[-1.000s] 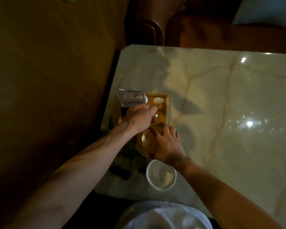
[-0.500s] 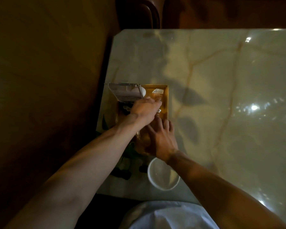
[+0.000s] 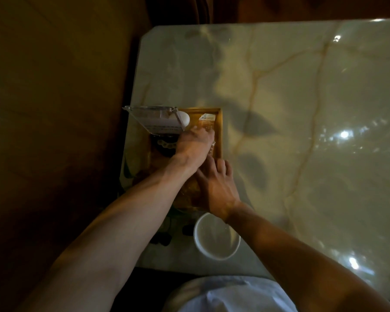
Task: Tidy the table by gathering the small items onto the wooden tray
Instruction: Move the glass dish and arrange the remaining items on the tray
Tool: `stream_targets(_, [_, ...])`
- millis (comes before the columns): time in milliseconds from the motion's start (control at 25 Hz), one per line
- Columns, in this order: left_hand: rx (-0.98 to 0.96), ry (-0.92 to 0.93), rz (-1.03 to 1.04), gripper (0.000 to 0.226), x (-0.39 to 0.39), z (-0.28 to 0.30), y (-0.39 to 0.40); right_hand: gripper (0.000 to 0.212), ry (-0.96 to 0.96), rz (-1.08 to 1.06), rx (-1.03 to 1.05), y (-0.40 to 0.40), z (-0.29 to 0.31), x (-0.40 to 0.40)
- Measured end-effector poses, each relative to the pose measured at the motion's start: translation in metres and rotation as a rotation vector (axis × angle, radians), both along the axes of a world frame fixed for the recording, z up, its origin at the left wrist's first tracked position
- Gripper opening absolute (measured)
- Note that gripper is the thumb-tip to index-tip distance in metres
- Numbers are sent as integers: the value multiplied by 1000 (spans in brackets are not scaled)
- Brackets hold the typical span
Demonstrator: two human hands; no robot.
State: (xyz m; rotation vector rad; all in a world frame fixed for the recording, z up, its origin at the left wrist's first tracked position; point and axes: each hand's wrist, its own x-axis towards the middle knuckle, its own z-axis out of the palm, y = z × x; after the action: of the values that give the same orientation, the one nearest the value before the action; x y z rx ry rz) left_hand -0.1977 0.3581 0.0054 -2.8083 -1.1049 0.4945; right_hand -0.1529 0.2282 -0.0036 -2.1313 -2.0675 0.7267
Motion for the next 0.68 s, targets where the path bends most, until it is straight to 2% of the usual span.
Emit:
stream_targets(240, [-21, -34, 43, 17, 7, 6, 0, 109, 25, 15, -4, -2, -5, 4])
stream_targets(360, [8, -47, 2, 21, 2, 10, -2, 108, 36, 21, -43, -2, -7, 8])
stream_targets(440, [-3, -61, -45, 24, -3, 15, -3, 95, 34, 15, -30, -3, -6, 15])
stream_targets(560, [-148, -171, -52, 27, -13, 18, -5, 59, 12, -86, 123, -15, -8, 38])
stream_targets(640, [-337, -229, -49, 30, -25, 18, -6, 52, -56, -204, 167, -22, -17, 63])
stream_targets(680, [-409, -188, -66, 37, -29, 18, -6, 52, -87, -257, 152, -26, -23, 77])
